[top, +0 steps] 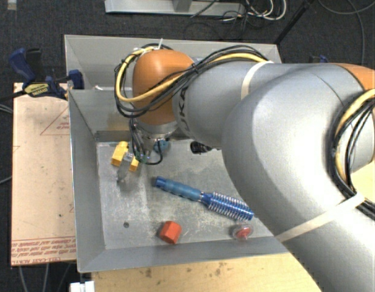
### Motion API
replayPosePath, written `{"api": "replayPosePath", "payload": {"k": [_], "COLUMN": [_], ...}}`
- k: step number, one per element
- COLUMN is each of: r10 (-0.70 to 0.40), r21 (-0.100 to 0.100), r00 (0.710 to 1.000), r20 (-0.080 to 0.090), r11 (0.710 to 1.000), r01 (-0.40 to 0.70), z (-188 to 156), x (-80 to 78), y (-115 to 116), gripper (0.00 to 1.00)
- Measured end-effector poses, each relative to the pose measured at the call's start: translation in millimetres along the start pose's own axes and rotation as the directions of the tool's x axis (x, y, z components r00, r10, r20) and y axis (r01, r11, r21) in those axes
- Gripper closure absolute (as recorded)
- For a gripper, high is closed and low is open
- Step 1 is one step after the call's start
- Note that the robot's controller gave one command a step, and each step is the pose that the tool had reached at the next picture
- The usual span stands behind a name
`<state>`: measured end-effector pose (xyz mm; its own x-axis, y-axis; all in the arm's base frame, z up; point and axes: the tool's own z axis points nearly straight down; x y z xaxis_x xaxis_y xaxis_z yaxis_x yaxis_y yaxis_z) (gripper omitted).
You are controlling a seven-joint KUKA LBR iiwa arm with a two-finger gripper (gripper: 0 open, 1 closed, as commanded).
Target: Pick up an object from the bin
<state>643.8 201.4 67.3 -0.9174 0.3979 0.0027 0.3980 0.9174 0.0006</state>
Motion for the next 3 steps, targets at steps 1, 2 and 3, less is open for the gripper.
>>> {"api": "replayPosePath", "payload": {"k": [1, 2, 3], "r10": [0.001, 0.001, 0.0], "r21": [0.0, -0.006, -0.004], "r00": [1.0, 1.0, 1.0], "r20": [-0.001, 0.007, 0.006], "r11": [1.0, 1.0, 1.0], "r01": [-0.001, -0.001, 0.0], "z": [0, -52, -78], "x": [0.0, -1.1, -1.8], "y": [0, 1, 2], "gripper": [1.0, 1.0, 1.0]}}
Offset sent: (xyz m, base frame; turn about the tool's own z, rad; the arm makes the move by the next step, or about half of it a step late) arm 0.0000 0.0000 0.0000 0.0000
